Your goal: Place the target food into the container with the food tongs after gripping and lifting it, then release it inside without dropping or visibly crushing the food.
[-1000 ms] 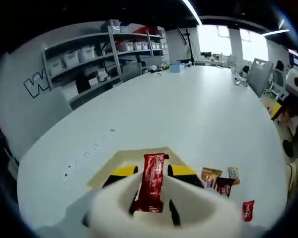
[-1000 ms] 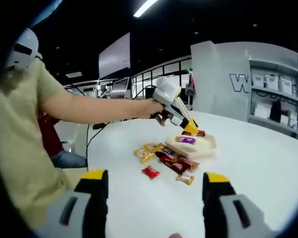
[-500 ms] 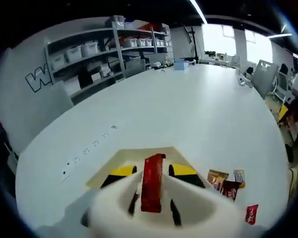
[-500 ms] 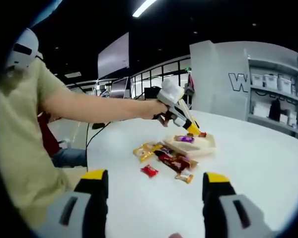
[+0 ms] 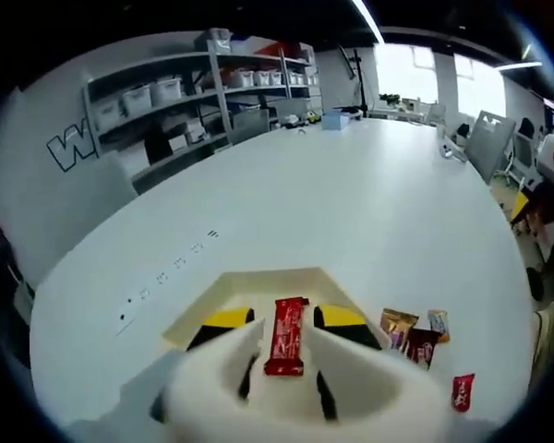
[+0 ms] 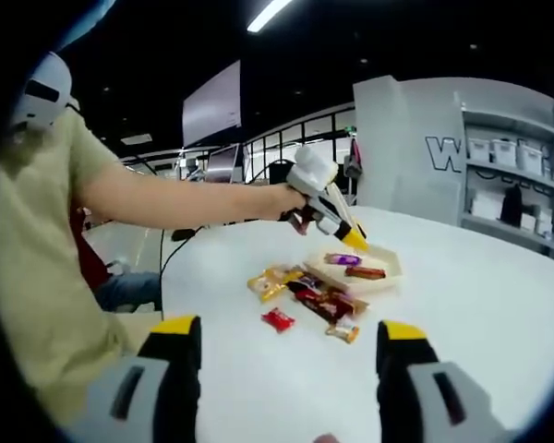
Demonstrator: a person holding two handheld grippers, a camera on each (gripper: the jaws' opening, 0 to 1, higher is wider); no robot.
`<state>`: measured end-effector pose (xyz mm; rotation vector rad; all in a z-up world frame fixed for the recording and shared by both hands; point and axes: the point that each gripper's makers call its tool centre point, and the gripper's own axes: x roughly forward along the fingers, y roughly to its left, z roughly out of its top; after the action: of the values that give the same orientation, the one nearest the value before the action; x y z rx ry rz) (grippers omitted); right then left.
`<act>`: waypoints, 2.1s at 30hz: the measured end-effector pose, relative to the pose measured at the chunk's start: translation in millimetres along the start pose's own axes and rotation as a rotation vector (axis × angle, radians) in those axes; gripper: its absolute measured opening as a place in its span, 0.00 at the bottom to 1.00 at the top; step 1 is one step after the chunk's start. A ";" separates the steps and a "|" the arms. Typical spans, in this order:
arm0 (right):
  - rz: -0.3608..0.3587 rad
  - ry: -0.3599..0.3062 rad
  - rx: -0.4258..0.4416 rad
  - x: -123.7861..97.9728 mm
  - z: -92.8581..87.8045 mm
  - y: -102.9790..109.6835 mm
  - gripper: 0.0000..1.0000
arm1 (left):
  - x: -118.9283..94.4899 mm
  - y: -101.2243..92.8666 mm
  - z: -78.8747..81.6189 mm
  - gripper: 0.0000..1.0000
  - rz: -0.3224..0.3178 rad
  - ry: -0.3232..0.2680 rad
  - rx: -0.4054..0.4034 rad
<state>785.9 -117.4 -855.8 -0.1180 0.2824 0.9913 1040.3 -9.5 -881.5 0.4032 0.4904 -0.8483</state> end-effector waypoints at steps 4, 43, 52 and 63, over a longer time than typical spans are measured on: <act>0.001 -0.001 -0.003 0.3 0.9 0.3 0.76 | -6.9 -3.7 -1.4 0.24 -0.006 -0.004 0.000; 0.018 0.003 -0.017 6.7 3.6 9.0 0.76 | -56.7 -75.7 -6.7 0.24 -0.115 -0.043 0.115; 0.019 0.002 -0.018 6.5 3.5 10.3 0.76 | -59.8 -90.0 -12.6 0.24 -0.142 -0.044 0.135; 0.018 0.001 -0.020 5.8 3.6 11.4 0.76 | -60.1 -106.1 -24.0 0.25 -0.173 -0.040 0.143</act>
<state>780.0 -105.7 -853.7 -0.1344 0.2750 1.0118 916.8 -23.9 -882.6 0.4788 0.4333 -1.0602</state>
